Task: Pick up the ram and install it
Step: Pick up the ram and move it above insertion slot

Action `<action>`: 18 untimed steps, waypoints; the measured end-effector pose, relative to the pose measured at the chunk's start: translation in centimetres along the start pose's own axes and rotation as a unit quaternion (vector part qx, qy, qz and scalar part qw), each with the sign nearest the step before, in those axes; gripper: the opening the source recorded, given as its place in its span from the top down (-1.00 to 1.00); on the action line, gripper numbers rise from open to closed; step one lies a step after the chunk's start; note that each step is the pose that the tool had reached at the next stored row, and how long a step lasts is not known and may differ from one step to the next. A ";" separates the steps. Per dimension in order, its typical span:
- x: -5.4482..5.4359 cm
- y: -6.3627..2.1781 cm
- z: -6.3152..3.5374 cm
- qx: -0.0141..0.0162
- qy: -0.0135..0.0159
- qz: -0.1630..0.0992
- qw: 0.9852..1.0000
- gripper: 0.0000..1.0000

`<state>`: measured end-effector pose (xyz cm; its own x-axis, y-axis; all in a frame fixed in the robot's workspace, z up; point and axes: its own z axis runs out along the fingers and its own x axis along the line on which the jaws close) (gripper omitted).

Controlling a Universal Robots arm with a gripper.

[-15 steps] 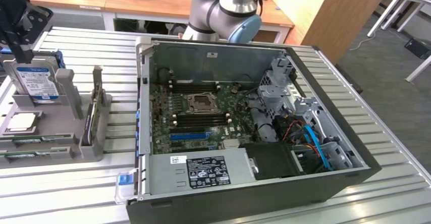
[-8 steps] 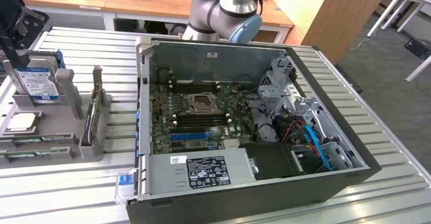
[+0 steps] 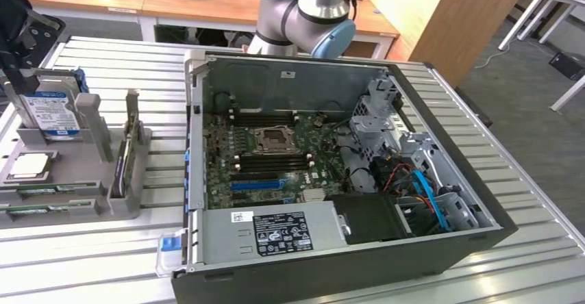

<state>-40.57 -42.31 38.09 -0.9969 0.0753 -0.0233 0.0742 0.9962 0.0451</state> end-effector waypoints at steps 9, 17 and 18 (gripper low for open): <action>0.0 0.00 0.00 0.000 0.000 0.000 1.000 0.80; 0.0 0.00 0.00 -0.001 0.001 -0.028 1.000 0.80; 0.0 0.00 0.00 -0.001 0.002 -0.035 0.999 0.80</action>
<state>-40.57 -42.31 38.09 -0.9997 0.0058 -0.0233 0.0047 0.9990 0.0451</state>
